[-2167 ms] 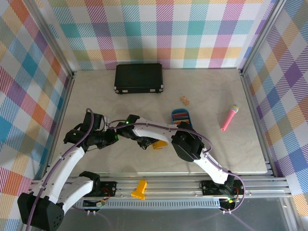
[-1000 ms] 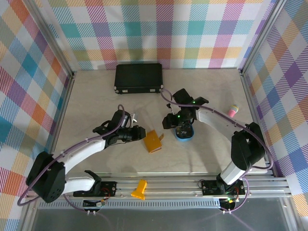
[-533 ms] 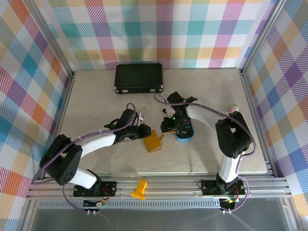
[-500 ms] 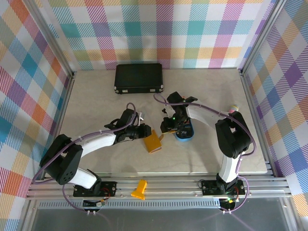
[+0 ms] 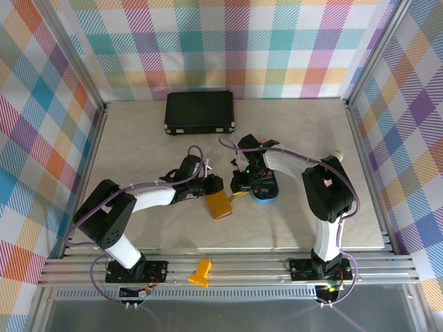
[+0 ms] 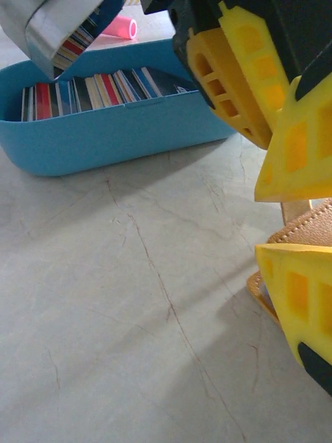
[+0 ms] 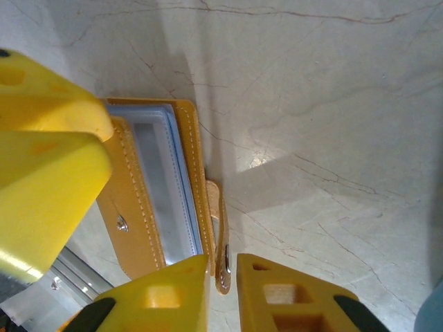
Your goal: Put the credit cards into the card holder
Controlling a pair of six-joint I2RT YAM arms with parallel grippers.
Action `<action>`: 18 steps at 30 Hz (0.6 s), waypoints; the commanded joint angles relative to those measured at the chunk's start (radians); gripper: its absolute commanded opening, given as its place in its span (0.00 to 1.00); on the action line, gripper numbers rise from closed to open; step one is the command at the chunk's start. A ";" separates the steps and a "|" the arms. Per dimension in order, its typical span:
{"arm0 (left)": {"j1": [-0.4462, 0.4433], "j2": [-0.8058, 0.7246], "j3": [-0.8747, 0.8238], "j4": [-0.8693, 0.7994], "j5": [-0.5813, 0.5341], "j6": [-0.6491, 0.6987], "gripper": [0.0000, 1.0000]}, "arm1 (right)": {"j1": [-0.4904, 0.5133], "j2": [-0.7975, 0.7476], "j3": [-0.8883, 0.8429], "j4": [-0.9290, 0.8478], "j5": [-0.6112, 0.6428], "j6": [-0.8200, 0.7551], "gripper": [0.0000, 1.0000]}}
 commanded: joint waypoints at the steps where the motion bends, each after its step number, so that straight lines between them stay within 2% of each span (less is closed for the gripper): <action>1: -0.011 0.024 0.030 0.055 0.028 -0.007 0.23 | 0.004 -0.012 0.005 -0.005 -0.035 0.008 0.14; 10: -0.019 0.051 0.030 0.072 0.048 -0.009 0.23 | 0.004 -0.041 -0.074 0.055 -0.082 0.047 0.09; 14: -0.024 0.060 0.030 0.081 0.053 -0.012 0.23 | 0.005 -0.067 -0.105 0.064 -0.087 0.071 0.03; 18: -0.027 0.032 0.035 0.074 0.051 -0.018 0.23 | 0.006 -0.101 -0.140 0.082 -0.075 0.098 0.00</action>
